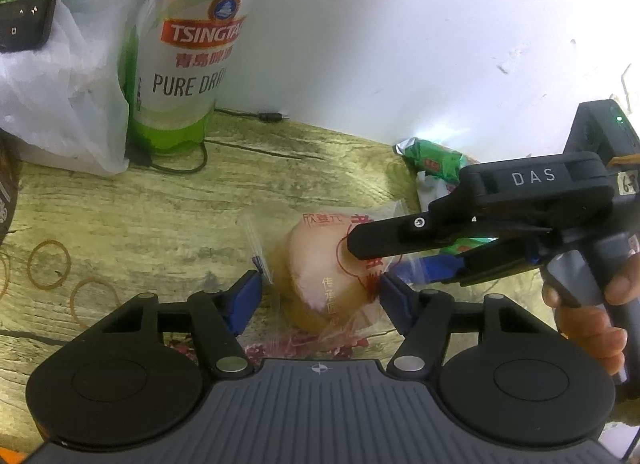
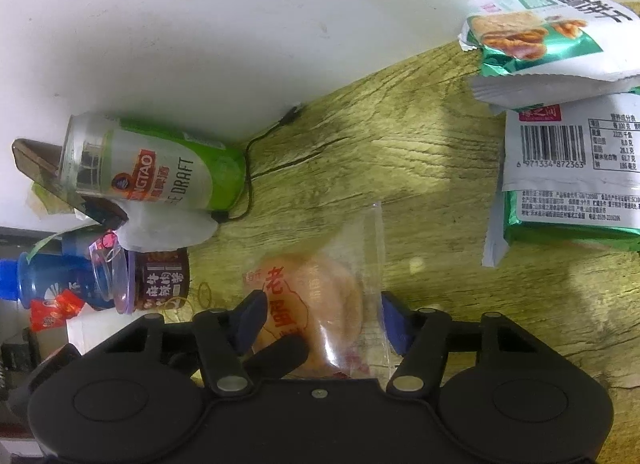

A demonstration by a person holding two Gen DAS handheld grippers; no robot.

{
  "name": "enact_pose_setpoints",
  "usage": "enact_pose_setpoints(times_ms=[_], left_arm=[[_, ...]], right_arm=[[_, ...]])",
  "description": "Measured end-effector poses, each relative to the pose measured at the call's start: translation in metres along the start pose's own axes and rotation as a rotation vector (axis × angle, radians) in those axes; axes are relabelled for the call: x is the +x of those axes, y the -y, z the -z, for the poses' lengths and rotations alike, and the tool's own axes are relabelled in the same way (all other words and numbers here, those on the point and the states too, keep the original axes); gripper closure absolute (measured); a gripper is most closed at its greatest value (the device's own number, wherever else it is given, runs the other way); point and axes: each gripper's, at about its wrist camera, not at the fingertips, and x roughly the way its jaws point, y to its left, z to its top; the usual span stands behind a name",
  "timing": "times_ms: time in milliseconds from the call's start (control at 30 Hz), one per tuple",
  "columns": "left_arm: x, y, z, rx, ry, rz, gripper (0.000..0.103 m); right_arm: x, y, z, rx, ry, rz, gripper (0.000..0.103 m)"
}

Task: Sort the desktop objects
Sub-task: 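Carry the cake with the left tool over the orange tray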

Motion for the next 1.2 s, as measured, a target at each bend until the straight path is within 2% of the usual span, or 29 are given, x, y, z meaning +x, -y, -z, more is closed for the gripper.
enact_pose_setpoints(times_ms=[367,667,900,1200], left_arm=[[-0.028,0.014,-0.001,0.022,0.043,-0.004,0.039],[-0.067,0.035,0.007,0.05,0.077,-0.019,0.039],[-0.103,0.056,0.024,0.063,0.093,-0.04,0.039],[-0.141,0.086,0.06,0.079,0.092,-0.053,0.039]], right_arm=[[-0.021,-0.014,0.007,-0.031,0.02,-0.03,0.043],[-0.048,-0.032,0.023,-0.064,0.026,-0.073,0.043],[-0.075,-0.045,0.047,-0.09,0.017,-0.109,0.043],[-0.102,-0.048,0.085,-0.114,-0.008,-0.132,0.043]])
